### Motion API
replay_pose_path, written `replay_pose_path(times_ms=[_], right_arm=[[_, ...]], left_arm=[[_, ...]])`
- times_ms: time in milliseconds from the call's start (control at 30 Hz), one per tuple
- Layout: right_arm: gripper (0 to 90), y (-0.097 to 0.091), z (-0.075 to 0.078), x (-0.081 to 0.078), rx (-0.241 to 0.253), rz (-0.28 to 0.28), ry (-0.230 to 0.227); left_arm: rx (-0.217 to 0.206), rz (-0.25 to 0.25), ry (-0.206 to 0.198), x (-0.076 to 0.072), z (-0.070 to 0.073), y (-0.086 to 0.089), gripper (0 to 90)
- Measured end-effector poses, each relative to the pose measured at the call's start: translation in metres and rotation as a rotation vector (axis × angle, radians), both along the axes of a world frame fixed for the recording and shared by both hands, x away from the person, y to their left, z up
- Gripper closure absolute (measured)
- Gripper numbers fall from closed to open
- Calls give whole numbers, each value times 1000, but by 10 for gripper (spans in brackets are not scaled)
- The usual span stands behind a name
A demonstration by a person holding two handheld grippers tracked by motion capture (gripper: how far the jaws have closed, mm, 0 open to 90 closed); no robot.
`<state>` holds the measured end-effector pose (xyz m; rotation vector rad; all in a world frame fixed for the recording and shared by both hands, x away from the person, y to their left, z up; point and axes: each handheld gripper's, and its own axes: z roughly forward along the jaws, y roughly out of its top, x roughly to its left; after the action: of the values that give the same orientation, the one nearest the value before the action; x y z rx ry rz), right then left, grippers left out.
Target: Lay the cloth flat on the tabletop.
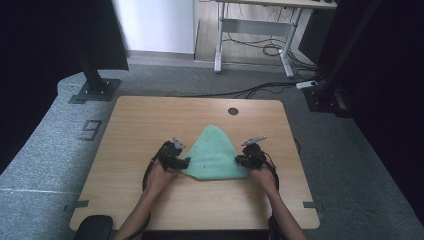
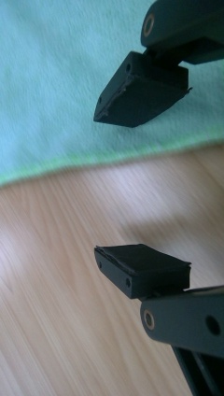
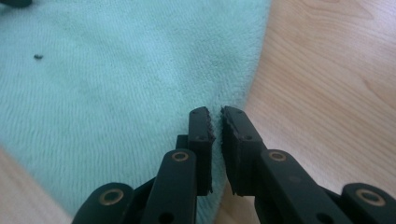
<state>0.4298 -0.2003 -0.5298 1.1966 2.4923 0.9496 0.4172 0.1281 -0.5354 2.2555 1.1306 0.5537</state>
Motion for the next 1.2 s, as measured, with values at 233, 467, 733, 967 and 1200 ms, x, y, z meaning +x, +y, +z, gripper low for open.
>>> replay_pose_path(times_ms=[233,467,733,967,1200], right_arm=[[643,-6,9,-7,-1,-17,-31],[617,1,-1,1,-20,-21,2],[861,9,9,0,-13,3,-13],[863,11,75,5,-4,-1,-165],[859,49,133,-5,39,98,-278]], left_arm=[[-76,-20,6,3,10,2,311],[-42,-41,32,10,-1,-11,309],[-59,-49,24,3,4,-4,297],[-83,-50,-1,1,16,1,296],[-102,-22,-17,3,25,11,296]])
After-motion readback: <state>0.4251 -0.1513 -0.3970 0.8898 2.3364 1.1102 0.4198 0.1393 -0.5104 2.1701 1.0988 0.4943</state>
